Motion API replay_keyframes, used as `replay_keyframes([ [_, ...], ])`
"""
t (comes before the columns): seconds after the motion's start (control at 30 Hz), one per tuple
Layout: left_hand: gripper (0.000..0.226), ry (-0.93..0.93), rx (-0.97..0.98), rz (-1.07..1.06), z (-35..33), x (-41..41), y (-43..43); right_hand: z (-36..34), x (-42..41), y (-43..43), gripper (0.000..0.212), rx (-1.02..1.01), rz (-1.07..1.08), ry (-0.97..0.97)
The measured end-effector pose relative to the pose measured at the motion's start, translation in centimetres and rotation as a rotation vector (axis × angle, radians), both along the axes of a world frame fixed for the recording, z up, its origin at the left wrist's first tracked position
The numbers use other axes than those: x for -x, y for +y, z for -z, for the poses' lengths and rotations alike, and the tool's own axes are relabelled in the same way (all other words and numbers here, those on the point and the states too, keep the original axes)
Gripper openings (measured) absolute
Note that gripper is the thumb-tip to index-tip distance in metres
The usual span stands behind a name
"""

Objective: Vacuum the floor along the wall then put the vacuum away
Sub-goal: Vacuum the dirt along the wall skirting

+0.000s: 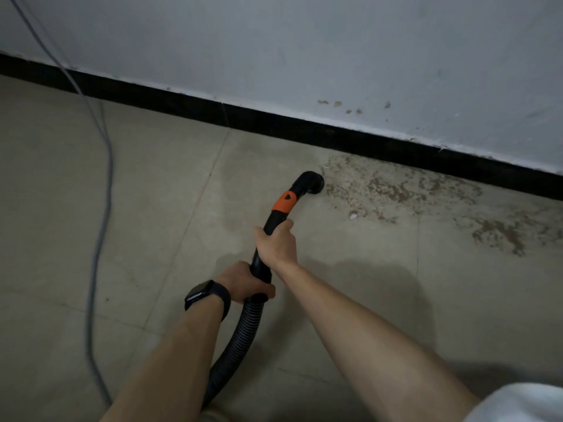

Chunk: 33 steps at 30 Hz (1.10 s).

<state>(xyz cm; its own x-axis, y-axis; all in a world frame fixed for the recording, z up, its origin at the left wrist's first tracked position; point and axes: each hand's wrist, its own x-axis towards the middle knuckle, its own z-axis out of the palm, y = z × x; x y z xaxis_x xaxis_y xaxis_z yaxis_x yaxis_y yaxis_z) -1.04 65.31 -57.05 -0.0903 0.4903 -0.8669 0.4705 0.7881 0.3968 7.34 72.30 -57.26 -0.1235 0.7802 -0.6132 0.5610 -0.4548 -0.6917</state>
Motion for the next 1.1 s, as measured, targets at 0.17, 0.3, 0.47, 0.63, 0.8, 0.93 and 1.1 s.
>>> replay_keyframes([
  [0.17, 0.042, 0.008, 0.037, 0.044, -0.1, -0.7, -1.3, -0.2, -0.9, -1.8, 0.054, -0.003, 0.041, 0.001],
  [0.3, 0.036, 0.004, 0.082, 0.101, -0.1, -0.6, -2.1, 0.1, -1.5, -3.1, 0.055, -0.022, 0.07, 0.004],
  [0.47, 0.049, 0.039, 0.164, 0.222, 0.1, -0.6, -2.4, 0.4, -2.2, -4.3, 0.053, -0.02, 0.088, 0.003],
  [0.63, 0.045, 0.061, 0.138, 0.206, 0.0, 0.2, -1.7, 0.3, -1.2, -3.3, 0.055, -0.025, 0.096, 0.014],
  [0.8, 0.039, 0.061, 0.058, 0.134, -0.1, 1.4, -0.6, -0.1, 0.2, -1.1, 0.059, -0.003, 0.058, 0.018],
  [0.93, 0.033, 0.04, -0.005, 0.08, 0.1, 1.3, 1.0, -0.5, 0.5, 1.4, 0.063, 0.022, 0.046, 0.023],
  [1.1, 0.032, 0.02, -0.071, 0.031, 0.6, 1.0, 2.9, -1.0, 0.4, 4.2, 0.069, 0.031, 0.025, 0.008],
])
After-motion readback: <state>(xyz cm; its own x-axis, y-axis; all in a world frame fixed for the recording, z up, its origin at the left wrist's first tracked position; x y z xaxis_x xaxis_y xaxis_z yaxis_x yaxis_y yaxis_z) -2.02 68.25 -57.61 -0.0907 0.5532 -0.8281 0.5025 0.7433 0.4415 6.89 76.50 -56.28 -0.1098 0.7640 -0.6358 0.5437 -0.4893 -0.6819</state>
